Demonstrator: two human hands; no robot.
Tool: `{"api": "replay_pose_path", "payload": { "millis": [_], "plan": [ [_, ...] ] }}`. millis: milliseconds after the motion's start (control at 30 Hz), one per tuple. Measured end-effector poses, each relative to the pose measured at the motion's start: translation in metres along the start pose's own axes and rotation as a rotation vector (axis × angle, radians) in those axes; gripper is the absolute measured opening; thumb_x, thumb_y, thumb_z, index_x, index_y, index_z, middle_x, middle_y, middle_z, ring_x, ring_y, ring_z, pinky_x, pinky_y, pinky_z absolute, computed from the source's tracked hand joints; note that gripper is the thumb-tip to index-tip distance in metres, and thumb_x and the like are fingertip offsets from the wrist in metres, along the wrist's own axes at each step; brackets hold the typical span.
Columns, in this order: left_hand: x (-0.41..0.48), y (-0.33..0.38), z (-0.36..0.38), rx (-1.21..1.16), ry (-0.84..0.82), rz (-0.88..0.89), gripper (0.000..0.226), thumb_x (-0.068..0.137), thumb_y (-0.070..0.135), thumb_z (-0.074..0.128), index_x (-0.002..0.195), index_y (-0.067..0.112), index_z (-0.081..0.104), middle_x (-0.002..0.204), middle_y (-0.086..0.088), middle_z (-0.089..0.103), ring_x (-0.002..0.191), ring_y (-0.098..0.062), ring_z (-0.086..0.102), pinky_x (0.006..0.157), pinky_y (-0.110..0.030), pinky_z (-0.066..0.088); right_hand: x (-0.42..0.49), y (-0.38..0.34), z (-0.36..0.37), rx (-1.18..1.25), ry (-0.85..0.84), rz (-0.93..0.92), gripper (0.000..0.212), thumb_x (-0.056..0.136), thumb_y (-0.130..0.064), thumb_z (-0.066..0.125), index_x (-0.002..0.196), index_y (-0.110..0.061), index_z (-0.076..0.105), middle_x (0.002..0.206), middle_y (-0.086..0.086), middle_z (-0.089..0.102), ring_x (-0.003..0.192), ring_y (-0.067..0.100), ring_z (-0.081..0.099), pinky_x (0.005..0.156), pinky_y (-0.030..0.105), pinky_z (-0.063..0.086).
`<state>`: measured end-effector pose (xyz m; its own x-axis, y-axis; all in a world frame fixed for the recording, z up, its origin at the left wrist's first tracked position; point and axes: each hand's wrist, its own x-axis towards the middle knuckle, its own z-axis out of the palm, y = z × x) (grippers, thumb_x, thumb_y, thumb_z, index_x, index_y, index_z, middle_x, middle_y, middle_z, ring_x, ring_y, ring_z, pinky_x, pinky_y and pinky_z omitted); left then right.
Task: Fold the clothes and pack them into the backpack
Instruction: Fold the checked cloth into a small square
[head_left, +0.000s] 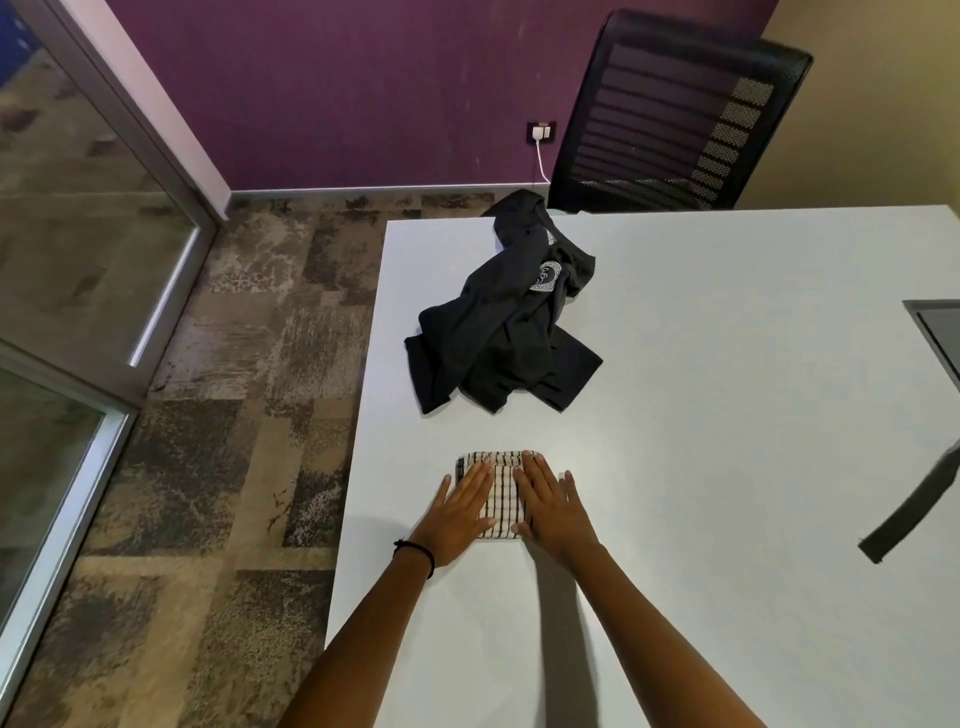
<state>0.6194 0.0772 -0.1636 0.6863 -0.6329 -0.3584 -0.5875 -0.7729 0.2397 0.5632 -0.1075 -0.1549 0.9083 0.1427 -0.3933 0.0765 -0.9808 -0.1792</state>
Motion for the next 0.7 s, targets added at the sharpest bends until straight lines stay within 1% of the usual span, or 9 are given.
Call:
{"api": "replay_pose_path", "payload": {
  "millis": [67, 133, 200, 233, 300, 333, 400, 500, 700],
  "plan": [
    [0.0, 0.001, 0.005, -0.052, -0.048, -0.029, 0.074, 0.093, 0.045, 0.022, 0.147, 0.014, -0.017, 0.147, -0.012, 0.038, 0.136, -0.024, 0.033, 0.1, -0.047, 0.044, 0.004, 0.003, -0.004, -0.033, 0.009, -0.018, 0.089, 0.064, -0.061, 0.064, 0.13, -0.007, 0.039, 0.134, 0.016, 0.052, 0.121, 0.029, 0.053, 0.082, 0.048, 0.052],
    [0.0, 0.007, -0.003, -0.002, -0.01, -0.042, 0.08, 0.089, 0.046, 0.032, 0.149, 0.01, -0.006, 0.15, -0.013, 0.032, 0.136, -0.024, 0.037, 0.099, -0.048, 0.045, 0.009, 0.005, -0.007, -0.009, -0.034, -0.006, 0.099, 0.052, -0.058, 0.079, 0.128, -0.006, 0.044, 0.132, 0.018, 0.054, 0.118, 0.031, 0.056, 0.077, 0.05, 0.053],
    [0.003, 0.009, -0.011, 0.061, -0.065, -0.036, 0.082, 0.092, 0.048, 0.039, 0.148, 0.011, -0.009, 0.156, -0.012, 0.007, 0.144, -0.027, 0.015, 0.112, -0.053, 0.027, 0.011, 0.006, -0.008, 0.031, -0.046, 0.001, 0.102, 0.044, -0.051, 0.087, 0.127, -0.003, 0.051, 0.131, 0.021, 0.054, 0.117, 0.033, 0.056, 0.076, 0.054, 0.053],
    [0.006, 0.007, -0.015, 0.061, -0.113, -0.029, 0.087, 0.091, 0.052, 0.043, 0.147, 0.015, -0.013, 0.157, -0.012, -0.002, 0.146, -0.029, 0.006, 0.114, -0.055, 0.019, 0.011, 0.004, -0.012, 0.04, -0.043, -0.01, 0.1, 0.048, -0.045, 0.088, 0.129, -0.001, 0.05, 0.135, 0.022, 0.05, 0.12, 0.035, 0.053, 0.08, 0.058, 0.052],
    [0.014, 0.001, -0.019, 0.084, -0.116, -0.018, 0.096, 0.086, 0.059, 0.048, 0.147, 0.016, -0.013, 0.157, -0.012, -0.006, 0.146, -0.03, -0.001, 0.115, -0.056, 0.014, 0.01, 0.0, -0.023, 0.066, -0.003, -0.042, 0.09, 0.067, -0.032, 0.081, 0.139, 0.001, 0.036, 0.147, 0.022, 0.032, 0.135, 0.035, 0.034, 0.097, 0.062, 0.039],
    [0.017, -0.002, -0.02, 0.104, -0.142, -0.017, 0.099, 0.085, 0.061, 0.048, 0.148, 0.014, -0.012, 0.158, -0.01, -0.01, 0.146, -0.028, -0.005, 0.117, -0.054, 0.01, 0.009, -0.003, -0.029, 0.06, 0.004, -0.056, 0.086, 0.078, -0.027, 0.073, 0.144, 0.0, 0.025, 0.153, 0.019, 0.021, 0.141, 0.032, 0.022, 0.106, 0.059, 0.029],
    [0.022, -0.003, -0.021, 0.103, -0.168, -0.021, 0.101, 0.084, 0.061, 0.05, 0.149, 0.012, -0.01, 0.157, -0.009, -0.016, 0.146, -0.025, -0.011, 0.117, -0.049, 0.002, 0.01, -0.006, -0.032, 0.041, 0.014, -0.028, 0.084, 0.087, -0.025, 0.062, 0.148, -0.004, 0.009, 0.157, 0.013, 0.008, 0.145, 0.026, 0.007, 0.114, 0.052, 0.017],
    [0.023, 0.0, -0.022, 0.103, -0.154, -0.044, 0.101, 0.085, 0.058, 0.052, 0.148, 0.01, -0.01, 0.157, -0.009, -0.017, 0.145, -0.026, -0.012, 0.117, -0.047, 0.002, 0.012, -0.005, -0.033, 0.02, -0.012, -0.012, 0.088, 0.088, -0.028, 0.061, 0.149, -0.009, 0.001, 0.158, 0.01, 0.002, 0.145, 0.024, 0.001, 0.114, 0.051, 0.011],
    [0.016, 0.003, -0.019, 0.112, -0.156, -0.044, 0.099, 0.086, 0.057, 0.051, 0.149, 0.01, -0.009, 0.157, -0.01, -0.015, 0.145, -0.028, -0.011, 0.117, -0.047, 0.002, 0.011, -0.005, -0.033, -0.027, -0.064, -0.001, 0.086, 0.09, -0.033, 0.057, 0.149, -0.014, -0.001, 0.158, 0.007, -0.003, 0.145, 0.02, -0.001, 0.113, 0.055, 0.007]
  ]
}}
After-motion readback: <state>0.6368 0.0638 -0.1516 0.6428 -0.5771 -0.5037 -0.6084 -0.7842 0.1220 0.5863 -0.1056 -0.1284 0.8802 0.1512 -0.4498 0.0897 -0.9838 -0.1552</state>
